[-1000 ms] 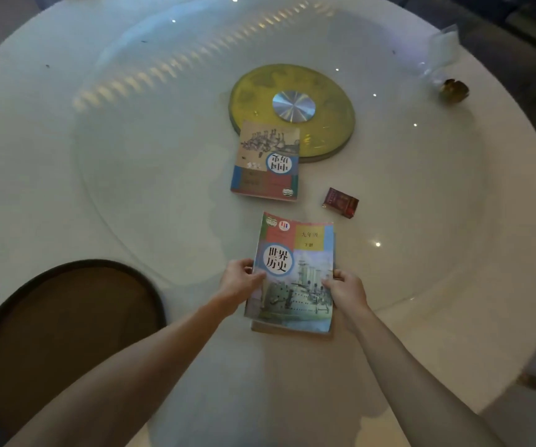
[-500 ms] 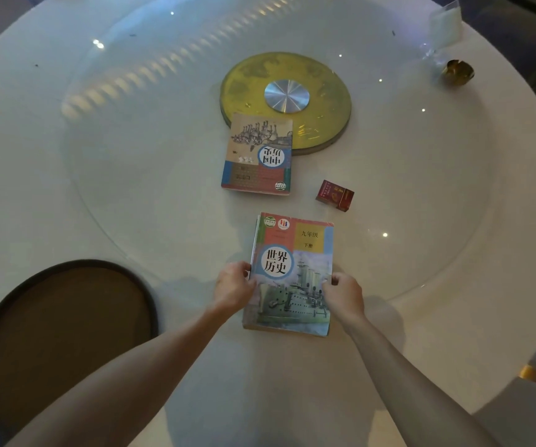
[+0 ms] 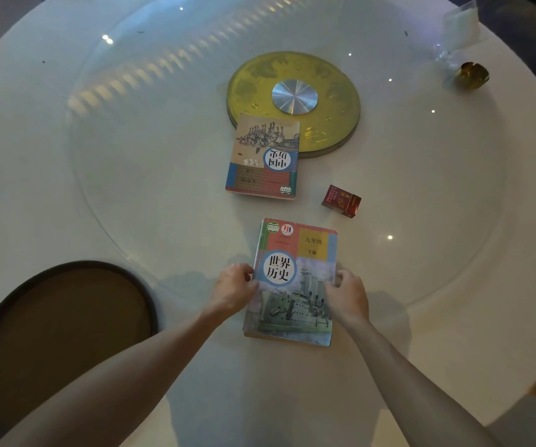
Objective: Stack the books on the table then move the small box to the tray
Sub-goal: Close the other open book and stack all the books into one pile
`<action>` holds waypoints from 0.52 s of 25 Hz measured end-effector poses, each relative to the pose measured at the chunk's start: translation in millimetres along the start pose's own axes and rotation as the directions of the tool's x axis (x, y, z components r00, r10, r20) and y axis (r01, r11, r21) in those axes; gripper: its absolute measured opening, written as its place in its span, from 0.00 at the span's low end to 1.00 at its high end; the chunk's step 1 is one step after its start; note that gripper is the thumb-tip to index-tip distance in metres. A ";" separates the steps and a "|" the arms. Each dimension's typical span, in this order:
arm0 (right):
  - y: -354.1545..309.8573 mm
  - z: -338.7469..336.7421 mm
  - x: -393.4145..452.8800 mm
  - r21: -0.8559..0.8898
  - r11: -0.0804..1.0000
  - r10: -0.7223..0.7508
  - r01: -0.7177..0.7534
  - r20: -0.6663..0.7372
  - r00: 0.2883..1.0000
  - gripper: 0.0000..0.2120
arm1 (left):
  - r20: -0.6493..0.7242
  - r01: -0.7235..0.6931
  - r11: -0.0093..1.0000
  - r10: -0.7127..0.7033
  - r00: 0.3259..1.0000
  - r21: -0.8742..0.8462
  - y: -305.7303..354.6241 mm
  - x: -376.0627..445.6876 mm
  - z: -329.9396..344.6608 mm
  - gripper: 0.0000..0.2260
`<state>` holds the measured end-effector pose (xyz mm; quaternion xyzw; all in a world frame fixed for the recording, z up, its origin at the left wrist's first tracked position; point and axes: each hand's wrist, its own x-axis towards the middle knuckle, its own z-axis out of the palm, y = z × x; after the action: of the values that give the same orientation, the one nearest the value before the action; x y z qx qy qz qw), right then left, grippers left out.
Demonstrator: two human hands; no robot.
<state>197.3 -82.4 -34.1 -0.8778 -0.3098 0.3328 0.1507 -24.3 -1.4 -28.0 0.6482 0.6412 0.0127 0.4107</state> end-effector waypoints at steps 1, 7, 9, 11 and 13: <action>-8.1 -2.4 5.8 -0.026 0.999 -0.025 0.025 -0.019 0.999 0.08 | -0.010 -0.009 1.000 0.009 1.000 0.009 3.8 7.7 -6.1 0.17; -95.1 -17.6 68.0 0.081 0.975 -0.204 0.208 -0.050 0.978 0.22 | -0.095 -0.061 0.998 0.061 0.994 0.009 39.4 83.3 -58.9 0.26; -123.0 -17.5 94.4 0.150 0.971 -0.188 0.187 -0.008 0.982 0.24 | -0.130 -0.066 0.998 0.064 0.990 -0.014 51.4 108.8 -74.0 0.27; -147.2 -14.8 117.6 0.231 0.963 -0.153 0.138 0.049 0.987 0.26 | -0.167 -0.045 0.997 0.035 0.985 -0.056 61.8 132.8 -84.6 0.27; -162.7 -7.8 141.3 0.302 0.949 -0.124 0.091 0.090 0.988 0.29 | -0.189 0.016 0.994 -0.036 0.981 -0.107 67.4 157.0 -90.0 0.28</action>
<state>213.3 132.3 -21.2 -0.8078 -0.3114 0.4136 0.2819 10.0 187.9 -11.5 0.6130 0.6844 0.1031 0.3810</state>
